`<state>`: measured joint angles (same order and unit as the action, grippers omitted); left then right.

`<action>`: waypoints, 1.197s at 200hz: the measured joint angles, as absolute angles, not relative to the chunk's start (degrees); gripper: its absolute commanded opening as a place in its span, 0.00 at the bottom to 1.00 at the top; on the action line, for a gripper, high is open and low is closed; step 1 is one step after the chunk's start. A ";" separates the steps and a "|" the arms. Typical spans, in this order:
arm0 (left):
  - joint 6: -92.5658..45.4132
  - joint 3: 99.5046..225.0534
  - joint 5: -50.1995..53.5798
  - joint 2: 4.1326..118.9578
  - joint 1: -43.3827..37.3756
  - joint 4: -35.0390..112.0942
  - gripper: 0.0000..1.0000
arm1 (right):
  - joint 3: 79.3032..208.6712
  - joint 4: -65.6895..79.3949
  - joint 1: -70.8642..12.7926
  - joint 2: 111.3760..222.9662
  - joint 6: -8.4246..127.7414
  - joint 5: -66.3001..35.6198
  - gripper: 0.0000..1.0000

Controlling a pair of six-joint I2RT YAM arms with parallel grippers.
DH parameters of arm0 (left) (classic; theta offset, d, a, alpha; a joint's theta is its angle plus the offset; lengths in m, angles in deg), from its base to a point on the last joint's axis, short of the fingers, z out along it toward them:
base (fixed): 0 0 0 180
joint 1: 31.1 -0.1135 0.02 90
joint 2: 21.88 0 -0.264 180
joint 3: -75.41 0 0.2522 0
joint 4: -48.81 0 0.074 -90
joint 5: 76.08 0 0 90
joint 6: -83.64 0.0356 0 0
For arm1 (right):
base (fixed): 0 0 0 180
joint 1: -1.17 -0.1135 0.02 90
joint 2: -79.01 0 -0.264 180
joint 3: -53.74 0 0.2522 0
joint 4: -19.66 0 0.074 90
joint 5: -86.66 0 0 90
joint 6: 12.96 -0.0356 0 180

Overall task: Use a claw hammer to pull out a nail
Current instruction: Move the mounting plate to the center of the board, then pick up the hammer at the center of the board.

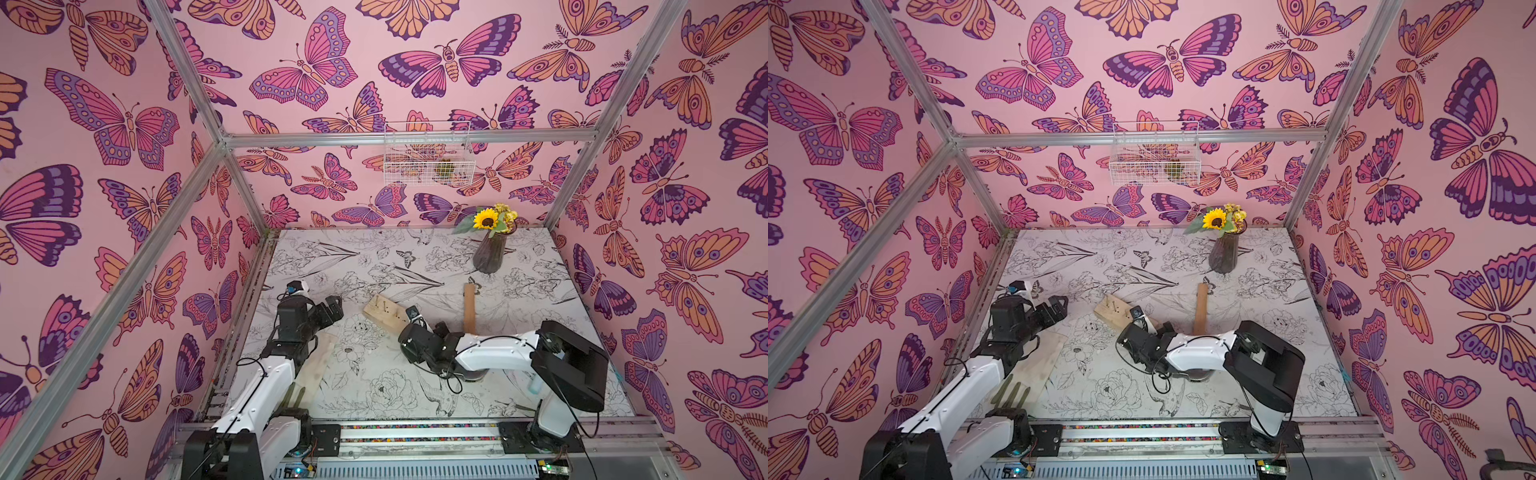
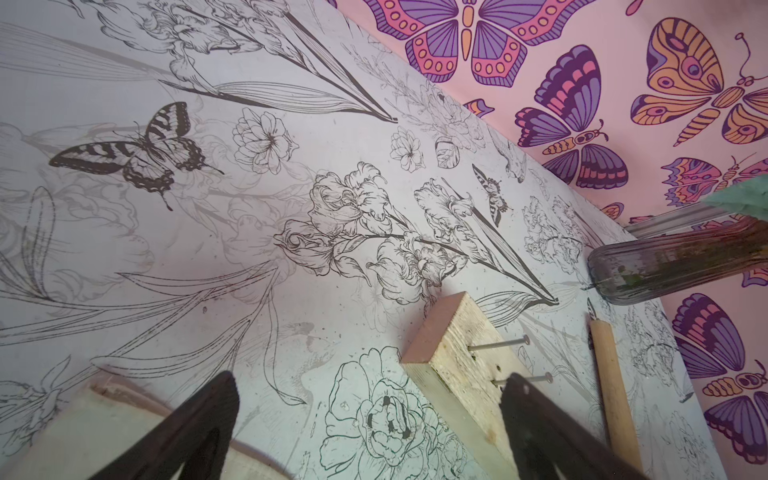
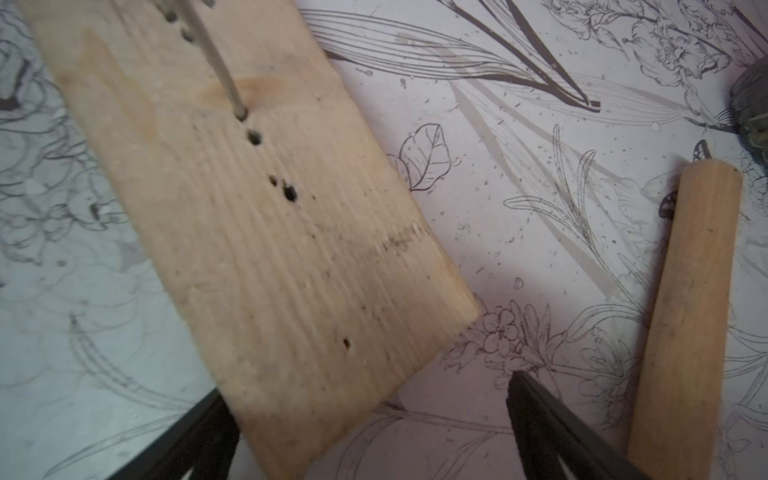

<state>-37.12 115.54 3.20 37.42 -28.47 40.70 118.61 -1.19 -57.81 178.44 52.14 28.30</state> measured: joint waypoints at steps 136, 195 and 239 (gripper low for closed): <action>-36.33 115.13 2.26 34.74 -14.52 43.71 0.99 | 114.89 -11.84 -40.13 156.59 45.25 19.29 0.80; -33.38 115.13 4.95 34.69 -7.55 44.48 0.99 | 110.06 -12.58 -27.13 161.79 41.86 10.46 0.65; -31.59 115.06 4.90 34.82 -5.89 45.99 1.00 | 113.93 -11.22 -26.30 171.23 42.41 6.09 0.53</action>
<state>-31.59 115.06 4.90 34.82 -5.89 45.99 113.93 -11.22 -26.30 171.23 42.41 6.09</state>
